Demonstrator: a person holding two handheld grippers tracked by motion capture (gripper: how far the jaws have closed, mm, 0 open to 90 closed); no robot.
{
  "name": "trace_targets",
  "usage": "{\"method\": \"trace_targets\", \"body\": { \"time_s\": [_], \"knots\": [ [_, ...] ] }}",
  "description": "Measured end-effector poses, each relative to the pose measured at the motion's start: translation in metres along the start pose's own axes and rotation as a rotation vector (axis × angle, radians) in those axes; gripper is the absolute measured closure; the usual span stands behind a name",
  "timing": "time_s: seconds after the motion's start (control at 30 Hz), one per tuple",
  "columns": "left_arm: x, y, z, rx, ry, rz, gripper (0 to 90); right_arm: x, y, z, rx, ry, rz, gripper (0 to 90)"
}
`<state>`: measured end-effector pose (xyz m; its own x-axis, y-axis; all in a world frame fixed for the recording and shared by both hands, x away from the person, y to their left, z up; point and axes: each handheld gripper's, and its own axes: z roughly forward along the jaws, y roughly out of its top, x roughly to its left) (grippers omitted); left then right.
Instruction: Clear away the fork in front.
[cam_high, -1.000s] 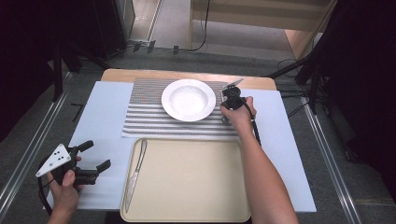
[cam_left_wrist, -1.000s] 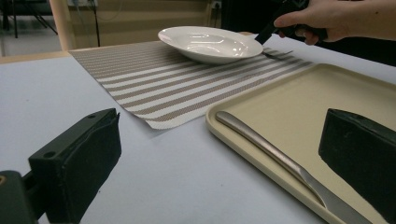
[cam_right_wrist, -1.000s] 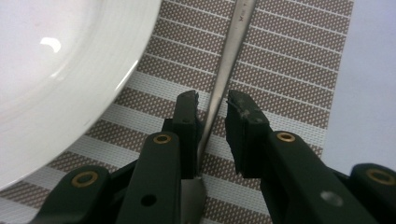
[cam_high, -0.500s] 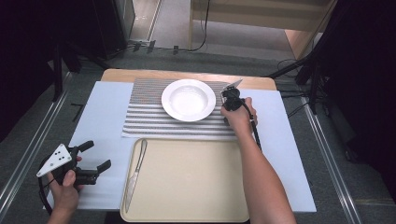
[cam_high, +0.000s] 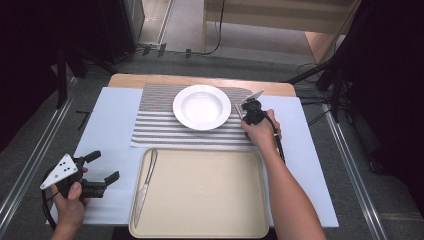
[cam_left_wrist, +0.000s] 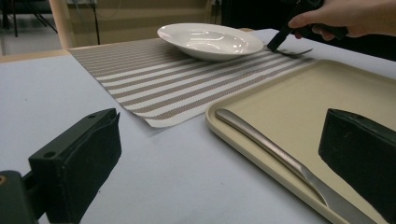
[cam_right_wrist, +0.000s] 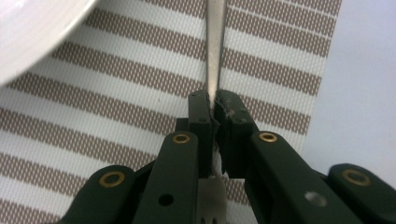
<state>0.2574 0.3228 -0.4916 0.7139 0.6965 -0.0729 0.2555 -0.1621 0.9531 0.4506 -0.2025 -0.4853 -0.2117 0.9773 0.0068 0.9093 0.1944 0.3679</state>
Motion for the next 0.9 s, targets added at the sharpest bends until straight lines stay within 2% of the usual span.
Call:
{"method": "trace_targets", "body": {
  "time_s": [0.17,0.3,0.37,0.43,0.5,0.53,0.6,0.63,0.7,0.83,0.9],
  "knots": [
    [0.000,0.000,0.000,0.000,0.000,0.000,0.0,-0.004,-0.006,-0.004,0.028,0.011,-0.011,83.1],
    [0.000,0.000,0.000,-0.001,-0.001,0.000,0.0,-0.009,-0.006,-0.006,0.073,0.021,-0.026,82.4],
    [0.000,0.000,0.000,0.000,-0.001,0.000,0.0,-0.012,-0.003,-0.008,0.069,0.036,-0.028,72.8],
    [0.000,0.000,0.000,-0.001,0.000,-0.001,0.0,-0.016,0.001,-0.010,0.043,0.080,-0.023,70.9],
    [0.000,0.000,0.000,0.000,-0.001,-0.001,0.0,-0.018,0.005,-0.010,0.026,0.064,-0.040,69.7],
    [0.000,0.000,0.000,-0.001,0.000,-0.001,0.0,-0.018,0.007,-0.010,0.023,0.077,-0.043,69.8],
    [0.000,0.000,0.001,-0.002,-0.001,-0.002,0.0,-0.018,0.010,-0.007,0.010,0.075,-0.089,70.7],
    [0.000,0.000,0.001,-0.002,-0.001,-0.002,0.0,-0.017,0.012,-0.006,0.016,0.070,-0.119,71.5],
    [0.000,0.000,0.001,-0.002,-0.002,-0.001,0.0,-0.014,0.017,-0.004,0.048,0.065,-0.147,72.2],
    [0.000,0.000,0.000,0.000,-0.002,0.000,0.0,-0.012,0.026,-0.004,0.106,0.033,-0.156,71.7],
    [0.000,0.000,0.000,0.000,-0.003,0.001,0.0,-0.012,0.028,-0.004,0.117,0.036,-0.149,70.1]
  ]
}}
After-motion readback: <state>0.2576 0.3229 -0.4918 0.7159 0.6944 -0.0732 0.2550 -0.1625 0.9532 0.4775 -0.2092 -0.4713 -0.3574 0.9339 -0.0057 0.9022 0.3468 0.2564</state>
